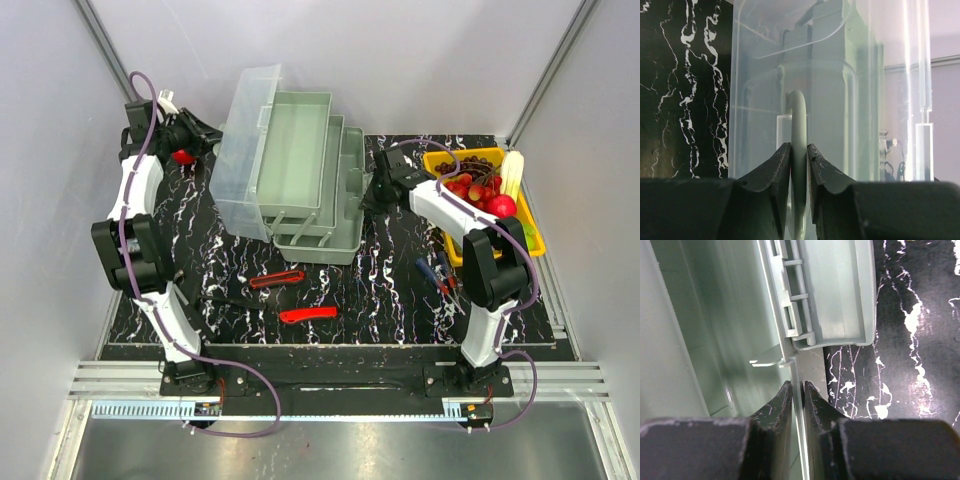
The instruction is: Pack the tool kit
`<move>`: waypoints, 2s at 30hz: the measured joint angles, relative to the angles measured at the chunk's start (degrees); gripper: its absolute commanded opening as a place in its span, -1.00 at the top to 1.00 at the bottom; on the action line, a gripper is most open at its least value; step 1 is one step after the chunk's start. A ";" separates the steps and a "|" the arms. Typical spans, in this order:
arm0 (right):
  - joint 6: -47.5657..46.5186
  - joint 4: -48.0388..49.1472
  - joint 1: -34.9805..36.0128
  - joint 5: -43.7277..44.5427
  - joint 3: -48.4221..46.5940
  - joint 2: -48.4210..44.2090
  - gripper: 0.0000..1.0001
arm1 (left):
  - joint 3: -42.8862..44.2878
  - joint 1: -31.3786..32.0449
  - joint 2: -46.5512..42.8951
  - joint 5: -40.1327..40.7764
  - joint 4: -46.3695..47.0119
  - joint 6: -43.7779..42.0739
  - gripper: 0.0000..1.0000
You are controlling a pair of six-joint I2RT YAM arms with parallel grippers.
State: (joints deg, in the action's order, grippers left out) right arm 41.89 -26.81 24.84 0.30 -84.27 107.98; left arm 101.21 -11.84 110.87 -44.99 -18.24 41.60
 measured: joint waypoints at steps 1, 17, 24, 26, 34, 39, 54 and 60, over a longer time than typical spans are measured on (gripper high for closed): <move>0.00 0.00 -0.35 0.11 0.04 -0.02 0.63 | 0.00 -0.09 0.44 0.09 0.61 -0.02 0.40; 0.63 1.66 -1.81 0.17 1.81 -0.90 0.63 | -2.60 -1.36 1.27 7.08 0.17 -6.60 -0.61; 1.05 2.69 -2.27 0.15 2.93 -1.53 0.61 | -2.86 -1.51 0.81 18.29 -5.42 -9.62 -0.52; 1.09 2.89 -2.43 0.15 3.13 -1.64 0.60 | -2.91 -1.51 0.48 19.82 -6.21 -10.21 -0.46; 1.29 3.26 -2.51 0.17 3.45 -1.81 0.60 | -4.31 -1.51 -0.50 24.96 -7.17 -13.44 -0.05; 1.46 3.45 -2.58 0.15 3.63 -1.86 0.60 | -7.54 -1.57 -0.57 25.77 -6.27 -14.80 0.03; 1.81 4.28 -2.93 -0.39 4.28 -2.01 0.60 | -9.99 -1.51 -0.09 27.61 -4.87 -17.79 0.33; 2.40 5.77 -3.23 -0.37 5.81 -2.73 0.61 | -10.60 -1.27 0.00 32.79 -6.14 -19.19 0.31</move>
State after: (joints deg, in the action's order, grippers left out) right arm 44.29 -21.04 21.61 -0.08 -78.46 105.25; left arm 90.61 -13.10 110.87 -12.21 -24.38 22.41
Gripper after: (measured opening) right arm 0.204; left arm 0.337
